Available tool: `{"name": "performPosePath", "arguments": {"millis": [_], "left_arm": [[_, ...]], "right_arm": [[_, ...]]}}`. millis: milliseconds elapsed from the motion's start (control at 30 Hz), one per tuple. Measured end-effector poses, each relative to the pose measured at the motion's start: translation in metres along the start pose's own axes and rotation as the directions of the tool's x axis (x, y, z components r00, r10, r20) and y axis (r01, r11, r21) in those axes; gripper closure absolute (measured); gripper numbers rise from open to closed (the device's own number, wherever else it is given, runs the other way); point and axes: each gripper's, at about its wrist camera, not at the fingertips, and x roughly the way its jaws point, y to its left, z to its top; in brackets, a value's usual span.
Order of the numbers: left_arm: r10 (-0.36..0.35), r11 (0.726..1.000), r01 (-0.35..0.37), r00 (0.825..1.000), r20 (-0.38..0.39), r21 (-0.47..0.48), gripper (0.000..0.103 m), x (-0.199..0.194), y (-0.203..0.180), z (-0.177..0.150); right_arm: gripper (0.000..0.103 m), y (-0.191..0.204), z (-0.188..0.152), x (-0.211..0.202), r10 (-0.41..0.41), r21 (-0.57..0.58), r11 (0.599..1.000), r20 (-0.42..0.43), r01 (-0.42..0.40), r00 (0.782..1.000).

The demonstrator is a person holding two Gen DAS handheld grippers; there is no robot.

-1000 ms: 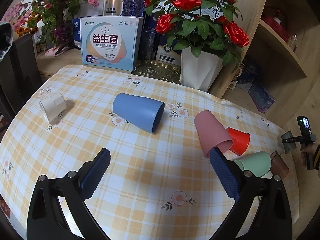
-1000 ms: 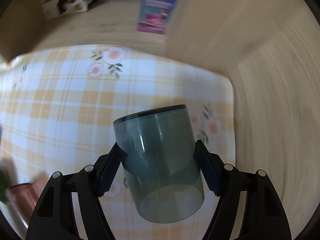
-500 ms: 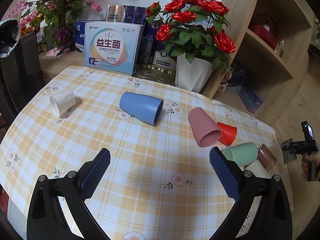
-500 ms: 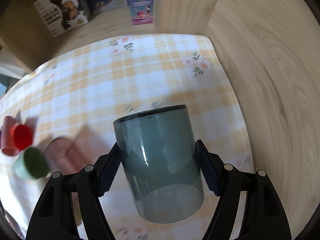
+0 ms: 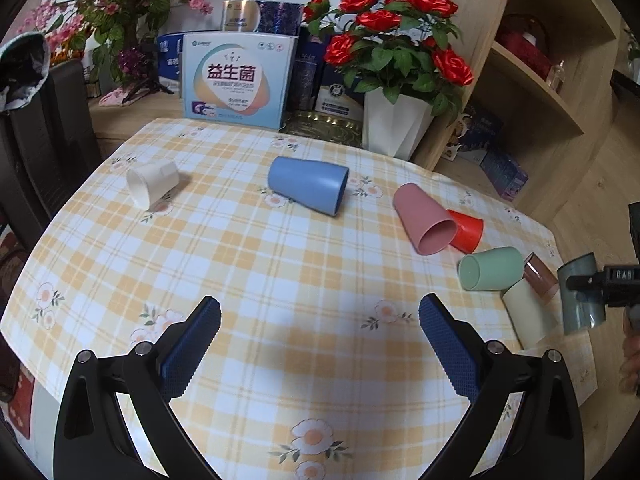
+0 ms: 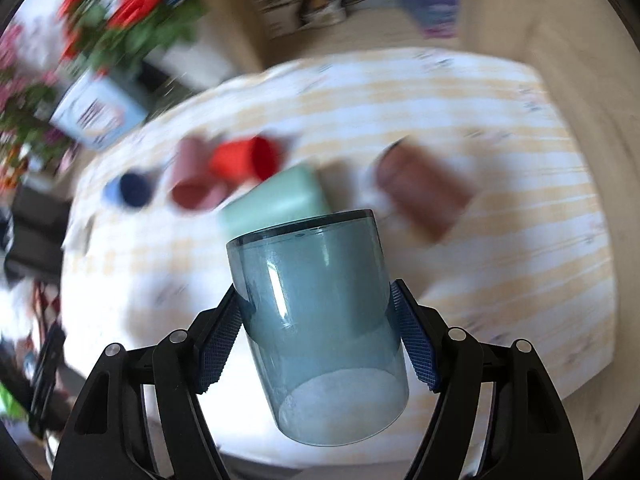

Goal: Flip cup upside down
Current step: 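Lift the teal cup with the right gripper and rotate it upright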

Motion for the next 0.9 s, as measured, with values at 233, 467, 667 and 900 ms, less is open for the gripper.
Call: {"name": "performPosePath", "arguments": {"millis": [233, 467, 667, 900], "left_arm": [[0.033, 0.999, -0.033, 0.999, 0.009, -0.024, 0.006, -0.011, 0.017, -0.005], [0.067, 0.996, -0.067, 0.998, 0.008, -0.051, 0.006, -0.019, 0.036, -0.008], [0.088, 0.993, -0.089, 0.996, -0.012, -0.077, 0.006, -0.013, 0.049, -0.012], [0.089, 0.992, -0.092, 0.995, -0.037, -0.091, 0.006, -0.005, 0.051, -0.015]], "right_arm": [[0.032, 0.088, -0.043, 0.068, 0.095, -0.005, 0.995, -0.08, -0.096, 0.992], [0.032, 0.126, -0.063, 0.111, 0.091, 0.033, 0.996, -0.083, -0.088, 0.992], [0.032, 0.124, -0.073, 0.122, 0.053, 0.068, 0.996, -0.077, -0.048, 0.996], [0.032, 0.116, -0.074, 0.125, 0.091, 0.105, 0.991, -0.088, -0.082, 0.992]]}}
